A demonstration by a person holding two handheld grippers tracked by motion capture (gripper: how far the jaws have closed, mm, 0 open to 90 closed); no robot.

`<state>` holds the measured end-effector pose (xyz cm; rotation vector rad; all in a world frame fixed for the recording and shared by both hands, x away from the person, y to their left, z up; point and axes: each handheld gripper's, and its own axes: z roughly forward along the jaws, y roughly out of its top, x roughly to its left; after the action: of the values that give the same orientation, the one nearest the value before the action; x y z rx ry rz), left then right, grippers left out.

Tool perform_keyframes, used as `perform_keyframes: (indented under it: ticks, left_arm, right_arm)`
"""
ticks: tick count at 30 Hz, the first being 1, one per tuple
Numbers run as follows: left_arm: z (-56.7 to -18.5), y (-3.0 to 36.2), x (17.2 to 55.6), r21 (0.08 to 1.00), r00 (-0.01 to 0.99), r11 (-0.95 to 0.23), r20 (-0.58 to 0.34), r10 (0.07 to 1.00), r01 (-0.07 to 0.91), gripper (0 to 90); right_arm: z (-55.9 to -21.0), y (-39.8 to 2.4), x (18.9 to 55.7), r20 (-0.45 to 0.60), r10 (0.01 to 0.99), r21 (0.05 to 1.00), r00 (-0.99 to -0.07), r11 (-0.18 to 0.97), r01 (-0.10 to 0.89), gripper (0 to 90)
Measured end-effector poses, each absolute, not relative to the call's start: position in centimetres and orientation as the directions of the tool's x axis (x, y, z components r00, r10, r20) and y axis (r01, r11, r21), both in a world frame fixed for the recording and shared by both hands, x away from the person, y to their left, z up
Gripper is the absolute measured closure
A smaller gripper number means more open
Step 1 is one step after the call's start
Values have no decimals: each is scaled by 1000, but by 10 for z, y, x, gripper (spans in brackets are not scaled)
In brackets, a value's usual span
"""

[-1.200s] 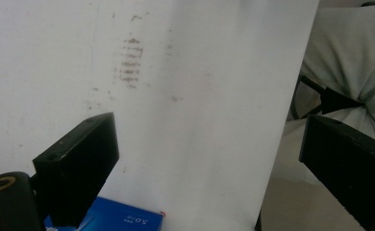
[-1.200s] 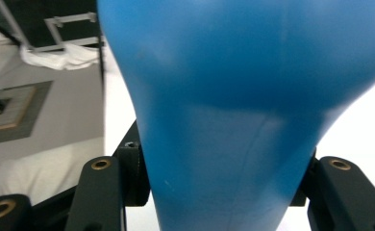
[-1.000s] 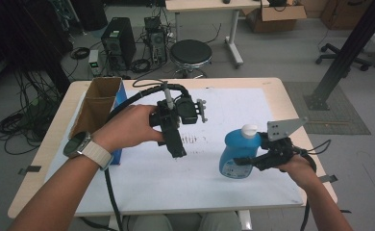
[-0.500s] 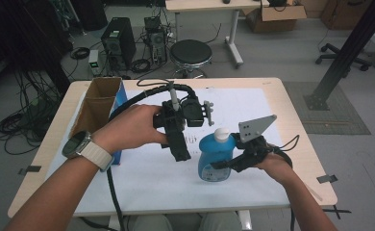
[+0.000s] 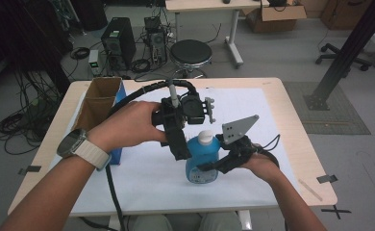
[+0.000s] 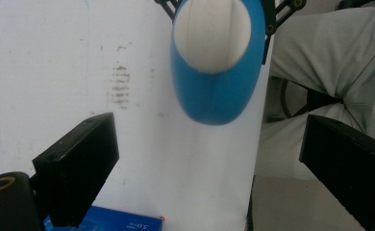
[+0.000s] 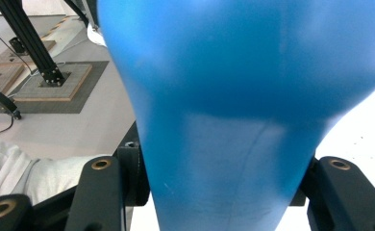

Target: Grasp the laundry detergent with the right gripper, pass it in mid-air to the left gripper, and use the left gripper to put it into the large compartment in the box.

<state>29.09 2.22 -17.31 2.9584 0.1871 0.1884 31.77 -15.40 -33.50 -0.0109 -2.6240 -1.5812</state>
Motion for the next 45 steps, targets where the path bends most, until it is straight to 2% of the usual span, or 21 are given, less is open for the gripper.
perform_keyframes:
  ticks: [13, 30, 45]
  left_arm:
    - [-168, 18, 292, 192, 985, -976, 117, 129, 105, 70]
    - [-195, 1, 300, 181, 991, -979, 73, 110, 96, 79]
    - [-214, -6, 301, 154, 995, -985, 43, 87, 80, 160]
  right_arm:
    - [-335, -141, 316, 64, -54, 880, -996, 474, 31, 443]
    - [-329, -136, 314, 51, -61, 878, -997, 478, 16, 442]
    - [-327, -138, 313, 46, -59, 880, -997, 476, 12, 442]
